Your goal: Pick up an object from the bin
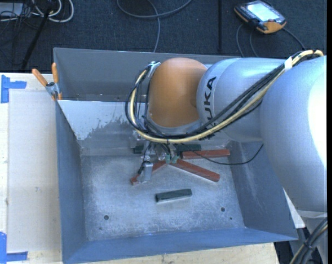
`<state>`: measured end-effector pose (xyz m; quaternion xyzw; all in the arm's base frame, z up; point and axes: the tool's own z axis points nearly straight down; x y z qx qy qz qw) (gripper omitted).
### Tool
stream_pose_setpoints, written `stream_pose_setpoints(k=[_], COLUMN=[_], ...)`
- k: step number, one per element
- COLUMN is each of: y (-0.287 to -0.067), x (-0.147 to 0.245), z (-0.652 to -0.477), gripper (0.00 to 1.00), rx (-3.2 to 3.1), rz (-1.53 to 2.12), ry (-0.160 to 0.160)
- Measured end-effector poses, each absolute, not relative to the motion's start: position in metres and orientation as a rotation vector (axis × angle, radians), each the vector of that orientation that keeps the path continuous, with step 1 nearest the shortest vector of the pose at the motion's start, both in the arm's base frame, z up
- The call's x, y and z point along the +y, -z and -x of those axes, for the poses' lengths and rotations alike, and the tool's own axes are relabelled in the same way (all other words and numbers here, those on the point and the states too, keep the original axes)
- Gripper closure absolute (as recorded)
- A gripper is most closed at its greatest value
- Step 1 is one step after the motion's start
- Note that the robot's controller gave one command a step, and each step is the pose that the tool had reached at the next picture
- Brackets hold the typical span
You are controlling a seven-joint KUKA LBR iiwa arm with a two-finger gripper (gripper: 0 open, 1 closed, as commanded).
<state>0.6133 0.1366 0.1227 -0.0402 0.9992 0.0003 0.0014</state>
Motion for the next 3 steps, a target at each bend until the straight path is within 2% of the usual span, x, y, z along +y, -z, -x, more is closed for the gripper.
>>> stream_pose_setpoints(k=[1, 2, 3], y=[-0.121, -0.158, -0.096], x=[0.106, 0.092, 0.089], z=[-0.616, -0.619, -0.622], gripper=[0.0, 0.0, 0.0], rx=[3.133, 3.122, 3.098], rz=[0.288, 0.326, 0.49], ry=[0.0, 0.001, 0.0])
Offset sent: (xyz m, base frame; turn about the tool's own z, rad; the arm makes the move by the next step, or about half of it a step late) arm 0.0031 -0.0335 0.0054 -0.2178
